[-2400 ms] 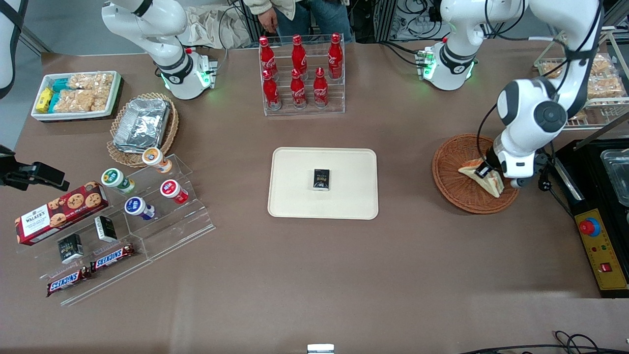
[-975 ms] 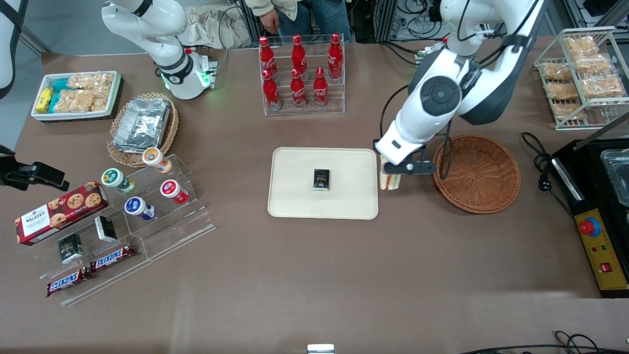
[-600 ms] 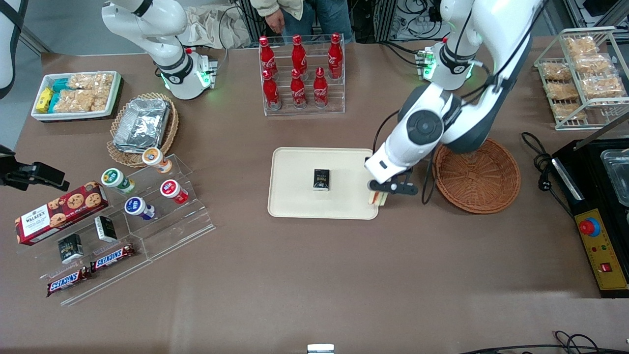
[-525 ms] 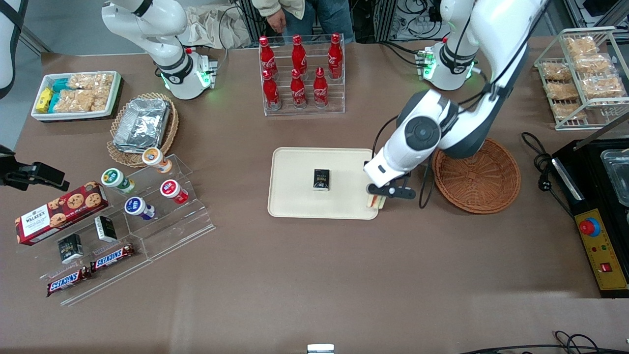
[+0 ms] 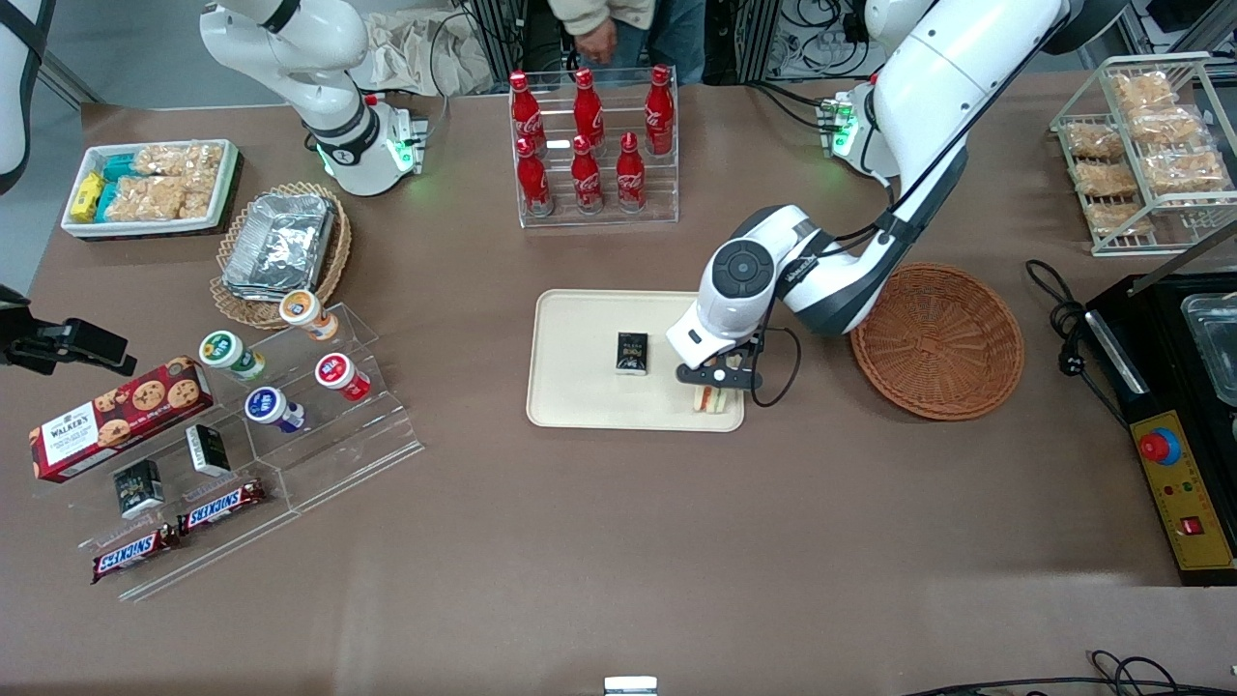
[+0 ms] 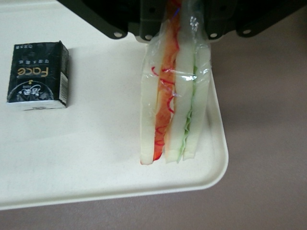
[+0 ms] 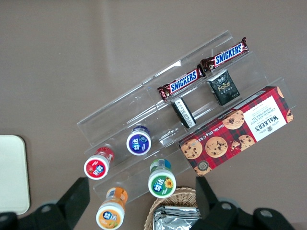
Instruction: Place sandwich from basket to tray
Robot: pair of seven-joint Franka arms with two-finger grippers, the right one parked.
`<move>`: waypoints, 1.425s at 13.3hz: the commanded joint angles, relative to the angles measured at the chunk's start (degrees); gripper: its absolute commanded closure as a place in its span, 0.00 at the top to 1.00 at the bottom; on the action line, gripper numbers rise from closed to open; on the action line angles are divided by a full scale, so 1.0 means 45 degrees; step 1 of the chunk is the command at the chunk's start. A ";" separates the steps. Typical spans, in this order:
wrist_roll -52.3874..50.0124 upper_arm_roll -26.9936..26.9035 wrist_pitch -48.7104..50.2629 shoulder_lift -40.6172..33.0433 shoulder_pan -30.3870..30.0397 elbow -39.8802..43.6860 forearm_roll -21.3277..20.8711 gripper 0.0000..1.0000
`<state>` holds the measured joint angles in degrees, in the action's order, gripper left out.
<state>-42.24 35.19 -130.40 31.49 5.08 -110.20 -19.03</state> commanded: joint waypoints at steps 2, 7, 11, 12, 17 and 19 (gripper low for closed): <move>-0.0633 -0.0047 -0.0300 0.0307 0.0140 -0.0080 -0.0341 0.00; -0.0418 -0.0066 -0.0261 0.0386 0.0082 -0.0061 -0.0748 1.00; -0.0574 -0.0047 -0.0067 0.0231 -0.0016 0.0231 -0.0712 1.00; -0.0555 -0.0027 0.0476 0.0075 0.0004 0.0464 -0.0731 1.00; 0.0066 0.0071 0.4809 -0.0921 -0.0074 0.3915 0.0125 1.00; 0.1585 0.0012 0.6410 -0.1117 -0.0753 0.5343 0.0965 1.00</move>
<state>-40.75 35.20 -107.96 27.44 4.36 -91.80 -17.90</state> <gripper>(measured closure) 0.000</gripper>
